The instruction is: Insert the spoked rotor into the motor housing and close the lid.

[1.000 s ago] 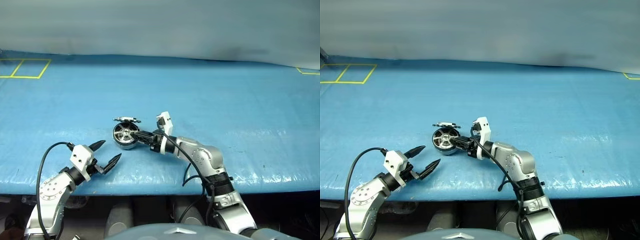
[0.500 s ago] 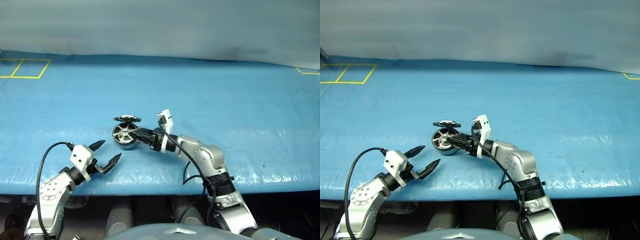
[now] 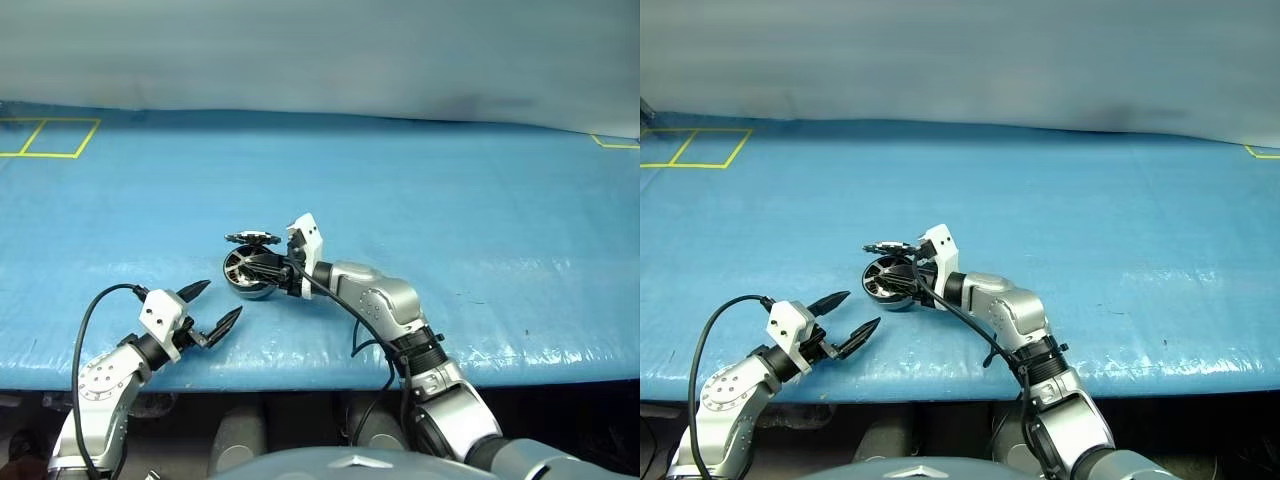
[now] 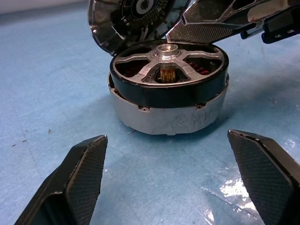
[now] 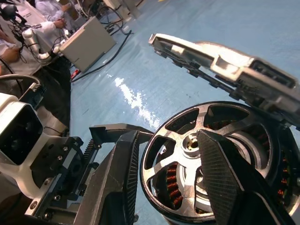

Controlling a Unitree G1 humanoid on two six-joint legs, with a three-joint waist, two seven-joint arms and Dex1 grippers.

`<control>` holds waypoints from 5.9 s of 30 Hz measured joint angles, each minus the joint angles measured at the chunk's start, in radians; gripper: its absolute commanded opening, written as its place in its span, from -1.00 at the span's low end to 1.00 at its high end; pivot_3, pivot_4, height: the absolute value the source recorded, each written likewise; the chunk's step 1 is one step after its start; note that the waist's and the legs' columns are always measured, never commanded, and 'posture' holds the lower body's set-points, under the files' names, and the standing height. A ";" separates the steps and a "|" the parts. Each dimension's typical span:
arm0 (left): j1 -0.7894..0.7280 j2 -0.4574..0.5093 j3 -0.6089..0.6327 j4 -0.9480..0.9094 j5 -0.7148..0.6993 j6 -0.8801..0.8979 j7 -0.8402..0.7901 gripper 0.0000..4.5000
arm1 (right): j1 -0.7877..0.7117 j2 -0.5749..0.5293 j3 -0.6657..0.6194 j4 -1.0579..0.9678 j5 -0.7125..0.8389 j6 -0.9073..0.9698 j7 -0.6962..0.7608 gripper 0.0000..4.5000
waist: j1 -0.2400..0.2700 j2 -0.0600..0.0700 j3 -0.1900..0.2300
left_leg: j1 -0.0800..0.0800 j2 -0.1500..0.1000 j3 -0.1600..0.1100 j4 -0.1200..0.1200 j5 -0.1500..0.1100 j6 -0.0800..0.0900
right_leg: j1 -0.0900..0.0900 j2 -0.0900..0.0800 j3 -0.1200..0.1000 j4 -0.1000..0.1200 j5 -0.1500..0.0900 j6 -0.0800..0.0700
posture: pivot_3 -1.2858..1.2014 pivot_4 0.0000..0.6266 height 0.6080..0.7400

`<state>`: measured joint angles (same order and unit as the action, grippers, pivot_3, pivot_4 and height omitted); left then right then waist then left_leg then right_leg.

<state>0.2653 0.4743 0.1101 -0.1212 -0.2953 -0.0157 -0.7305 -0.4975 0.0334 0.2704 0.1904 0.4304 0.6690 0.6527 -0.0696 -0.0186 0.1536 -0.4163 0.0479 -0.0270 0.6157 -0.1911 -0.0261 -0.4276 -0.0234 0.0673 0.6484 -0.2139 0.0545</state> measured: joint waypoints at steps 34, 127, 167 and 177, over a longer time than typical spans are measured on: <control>0.007 0.000 0.000 0.000 0.001 -0.002 0.011 1.00 | 0.014 -0.075 0.153 -0.035 -0.304 -0.246 0.016 -0.78 | 0.000 0.000 -0.001 | 0.001 0.000 0.001 0.000 0.000 0.000 | 0.000 0.000 0.000 0.000 0.000 0.000 | 0.03 -0.52 1.00; 0.003 -0.003 0.000 0.000 0.009 -0.012 0.013 1.00 | 0.048 -0.052 0.141 -0.014 -0.366 -0.360 -0.003 -0.80 | 0.003 0.000 -0.001 | 0.001 0.000 0.000 0.000 0.000 0.000 | 0.000 0.000 0.000 0.000 0.000 0.000 | 0.03 -0.52 1.00; -0.016 -0.007 -0.003 0.006 0.010 -0.012 0.008 1.00 | 0.138 -0.315 -0.006 -0.252 -0.279 -0.150 -0.055 0.07 | 0.008 -0.001 0.000 | 0.000 0.000 0.001 0.001 0.000 0.000 | 0.000 -0.001 0.000 0.000 0.000 0.000 | 0.03 -0.52 1.00; -0.016 -0.006 -0.003 0.008 0.010 -0.013 0.008 1.00 | 0.202 -0.386 0.001 -0.430 -0.165 -0.131 0.086 0.07 | 0.010 -0.001 -0.001 | 0.000 0.000 0.001 0.001 0.000 0.000 | 0.001 -0.001 0.000 -0.001 0.000 0.000 | 0.03 -0.52 1.00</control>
<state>0.2491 0.4683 0.1071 -0.1132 -0.2853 -0.0282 -0.7225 -0.2956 -0.3527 0.2718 -0.2392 0.2655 0.5376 0.7383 -0.0599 -0.0195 0.1531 -0.4162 0.0475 -0.0262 0.6163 -0.1912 -0.0259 -0.4270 -0.0241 0.0675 0.6478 -0.2140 0.0544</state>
